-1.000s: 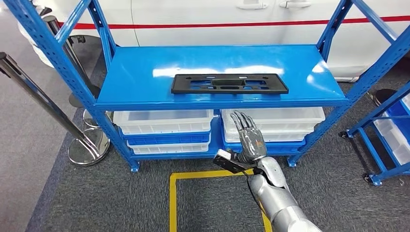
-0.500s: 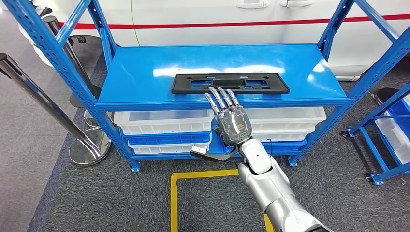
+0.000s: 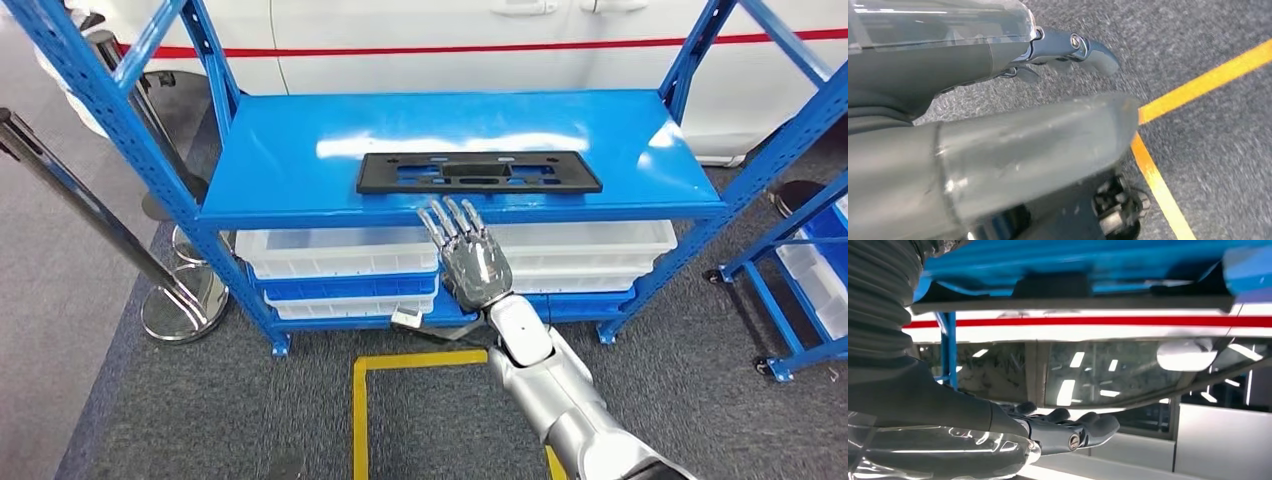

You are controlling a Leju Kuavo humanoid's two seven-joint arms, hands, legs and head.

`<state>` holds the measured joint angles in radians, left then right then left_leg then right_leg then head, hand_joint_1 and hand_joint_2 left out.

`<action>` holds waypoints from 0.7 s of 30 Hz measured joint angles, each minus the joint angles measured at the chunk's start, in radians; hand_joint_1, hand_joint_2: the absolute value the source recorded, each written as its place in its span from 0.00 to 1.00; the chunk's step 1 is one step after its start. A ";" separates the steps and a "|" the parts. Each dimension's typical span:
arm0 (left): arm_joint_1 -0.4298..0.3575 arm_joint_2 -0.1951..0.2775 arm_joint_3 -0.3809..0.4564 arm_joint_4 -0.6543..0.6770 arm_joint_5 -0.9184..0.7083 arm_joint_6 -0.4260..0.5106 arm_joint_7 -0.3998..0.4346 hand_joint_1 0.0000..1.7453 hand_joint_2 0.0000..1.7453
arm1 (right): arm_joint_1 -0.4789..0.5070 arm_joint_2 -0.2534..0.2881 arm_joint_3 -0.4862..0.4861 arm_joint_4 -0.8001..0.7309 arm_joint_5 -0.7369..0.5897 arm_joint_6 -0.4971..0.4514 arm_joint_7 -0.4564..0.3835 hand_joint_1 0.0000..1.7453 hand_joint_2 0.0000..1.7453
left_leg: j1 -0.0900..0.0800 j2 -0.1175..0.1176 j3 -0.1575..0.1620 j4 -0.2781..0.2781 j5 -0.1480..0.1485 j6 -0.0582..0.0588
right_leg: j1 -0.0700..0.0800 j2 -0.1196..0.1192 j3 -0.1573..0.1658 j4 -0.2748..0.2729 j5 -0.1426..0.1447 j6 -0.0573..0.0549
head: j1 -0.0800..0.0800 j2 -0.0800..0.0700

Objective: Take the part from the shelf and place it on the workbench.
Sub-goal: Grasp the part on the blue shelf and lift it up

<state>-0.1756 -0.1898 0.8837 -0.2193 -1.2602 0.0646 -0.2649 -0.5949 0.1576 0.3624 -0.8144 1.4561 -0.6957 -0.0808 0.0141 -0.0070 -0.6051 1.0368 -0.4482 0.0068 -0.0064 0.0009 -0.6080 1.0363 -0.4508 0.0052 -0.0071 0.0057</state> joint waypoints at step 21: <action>-0.010 -0.010 0.001 0.000 -0.006 -0.009 -0.003 0.00 0.00 | 0.006 -0.011 -0.103 0.077 -0.007 -0.002 -0.004 0.00 1.00 | -0.003 0.002 -0.088 0.198 -0.114 -0.011 | -0.005 -0.001 -0.003 -0.014 0.014 -0.027 | 0.000 0.000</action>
<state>-0.1852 -0.2000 0.8846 -0.2190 -1.2665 0.0553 -0.2676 -0.5887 0.1467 0.2594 -0.7370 1.4494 -0.6981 -0.0852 0.0109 -0.0053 -0.6928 1.2352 -0.5621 -0.0040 -0.0113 0.0002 -0.6107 1.0221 -0.4372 -0.0220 -0.0075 0.0057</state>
